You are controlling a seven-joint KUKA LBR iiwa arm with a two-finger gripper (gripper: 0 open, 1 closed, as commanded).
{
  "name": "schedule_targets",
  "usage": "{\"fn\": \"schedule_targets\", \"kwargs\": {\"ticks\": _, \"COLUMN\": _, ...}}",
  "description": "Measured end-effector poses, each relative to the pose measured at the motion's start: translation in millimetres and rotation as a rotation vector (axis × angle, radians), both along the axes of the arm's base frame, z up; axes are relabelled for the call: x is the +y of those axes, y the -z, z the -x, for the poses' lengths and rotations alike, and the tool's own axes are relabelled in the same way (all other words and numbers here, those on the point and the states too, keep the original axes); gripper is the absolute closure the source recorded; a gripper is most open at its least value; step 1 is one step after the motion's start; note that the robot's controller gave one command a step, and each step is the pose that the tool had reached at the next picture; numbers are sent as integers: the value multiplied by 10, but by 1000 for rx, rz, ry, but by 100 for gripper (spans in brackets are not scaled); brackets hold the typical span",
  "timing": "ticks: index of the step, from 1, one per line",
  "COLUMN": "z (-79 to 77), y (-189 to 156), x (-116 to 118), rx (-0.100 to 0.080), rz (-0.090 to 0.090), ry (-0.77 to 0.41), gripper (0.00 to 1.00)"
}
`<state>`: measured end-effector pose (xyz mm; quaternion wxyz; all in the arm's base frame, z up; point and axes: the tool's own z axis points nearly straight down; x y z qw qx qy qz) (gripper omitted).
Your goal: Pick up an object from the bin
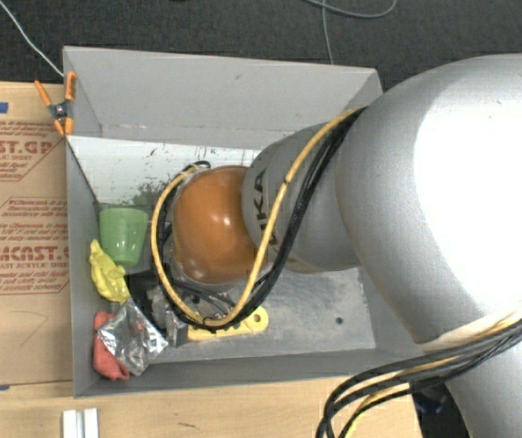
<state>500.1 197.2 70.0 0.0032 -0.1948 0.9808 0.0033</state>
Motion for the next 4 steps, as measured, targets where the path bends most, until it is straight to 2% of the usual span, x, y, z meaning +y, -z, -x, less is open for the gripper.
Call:
{"fn": "schedule_targets", "kwargs": {"ticks": 1, "z": 0, "y": 0, "x": -1, "rx": 0, "rz": 0, "ry": 0, "gripper": 100}}
{"fn": "schedule_targets", "kwargs": {"ticks": 2, "z": -95, "y": -292, "x": -911, "rx": 0, "rz": 0, "ry": -2, "gripper": 100}}
{"fn": "schedule_targets", "kwargs": {"ticks": 3, "z": -120, "y": -247, "x": -1177, "rx": 1, "rz": 0, "ry": -4, "gripper": 100}}
{"fn": "schedule_targets", "kwargs": {"ticks": 4, "z": -85, "y": -1358, "x": -1050, "rx": 4, "rz": 0, "ry": 13, "gripper": 100}}
